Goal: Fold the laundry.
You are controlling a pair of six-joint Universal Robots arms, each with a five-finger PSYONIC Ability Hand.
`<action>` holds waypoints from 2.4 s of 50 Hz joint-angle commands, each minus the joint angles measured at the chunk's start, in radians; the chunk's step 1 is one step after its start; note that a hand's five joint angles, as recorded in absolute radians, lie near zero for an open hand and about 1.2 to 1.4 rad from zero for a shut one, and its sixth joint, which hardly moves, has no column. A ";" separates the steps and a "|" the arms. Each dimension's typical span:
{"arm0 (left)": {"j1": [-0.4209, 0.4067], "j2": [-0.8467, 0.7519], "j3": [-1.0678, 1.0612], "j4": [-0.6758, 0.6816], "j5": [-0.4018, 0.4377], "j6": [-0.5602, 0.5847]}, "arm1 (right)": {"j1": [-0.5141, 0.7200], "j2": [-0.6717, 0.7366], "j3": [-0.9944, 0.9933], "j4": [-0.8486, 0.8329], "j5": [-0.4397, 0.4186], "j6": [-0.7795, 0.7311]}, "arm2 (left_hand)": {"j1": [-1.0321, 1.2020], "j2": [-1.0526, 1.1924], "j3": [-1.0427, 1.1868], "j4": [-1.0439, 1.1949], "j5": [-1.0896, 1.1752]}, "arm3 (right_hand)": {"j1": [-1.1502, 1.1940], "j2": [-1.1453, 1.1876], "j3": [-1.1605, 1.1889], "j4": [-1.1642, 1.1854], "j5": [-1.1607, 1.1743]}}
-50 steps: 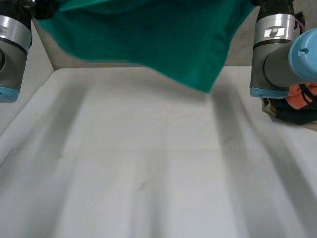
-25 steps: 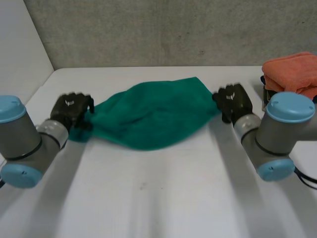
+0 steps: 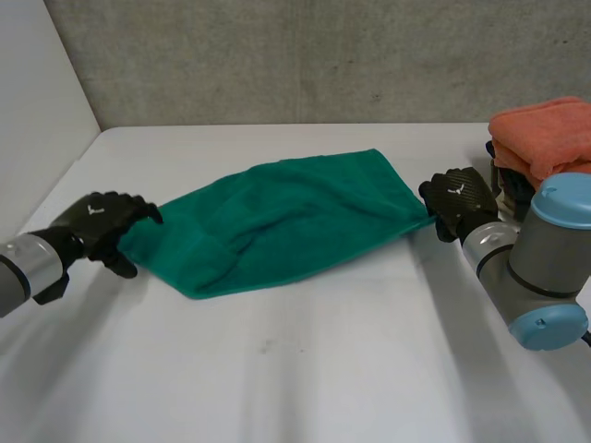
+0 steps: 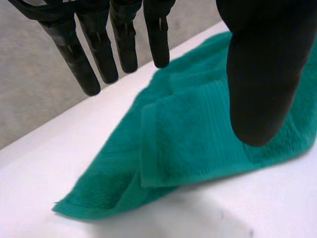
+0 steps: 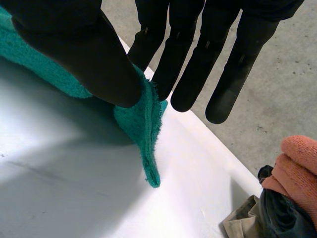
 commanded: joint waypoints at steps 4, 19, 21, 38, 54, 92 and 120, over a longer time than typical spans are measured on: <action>0.013 -0.180 0.041 0.057 0.088 0.187 | 0.016 0.004 0.017 0.000 0.004 -0.006 | 0.230 0.232 0.232 0.230 0.226 | 0.260 0.213 0.206 0.197 0.198; -0.077 -0.300 0.170 0.123 0.022 0.167 | 0.020 0.006 0.029 -0.003 0.012 -0.008 | 0.380 0.382 0.382 0.380 0.376 | 0.260 0.213 0.206 0.197 0.198; -0.088 -0.318 0.188 0.134 0.003 0.170 | 0.019 0.007 0.031 -0.001 0.014 -0.008 | 0.383 0.385 0.385 0.383 0.379 | 0.260 0.213 0.206 0.197 0.198; -0.122 -0.357 0.290 0.105 -0.099 0.226 | 0.010 -0.040 0.020 0.031 0.031 -0.023 | 0.993 0.995 0.995 0.993 0.989 | 0.260 0.213 0.206 0.197 0.198; -0.036 0.298 0.244 -0.306 -0.133 0.054 | -0.053 -0.466 -0.136 0.445 0.037 -0.198 | 0.993 0.995 0.995 0.993 0.989 | 0.260 0.213 0.206 0.197 0.198; -0.188 -0.202 0.899 0.325 -0.396 -0.290 | 0.036 -0.008 -0.563 -0.350 0.167 -0.063 | 0.993 0.995 0.995 0.993 0.989 | 0.260 0.213 0.206 0.197 0.198; -0.192 -0.213 0.345 0.143 -0.310 -0.112 | 0.034 0.213 -0.391 -0.041 0.018 -0.074 | 0.993 0.995 0.995 0.993 0.989 | 0.260 0.213 0.206 0.197 0.198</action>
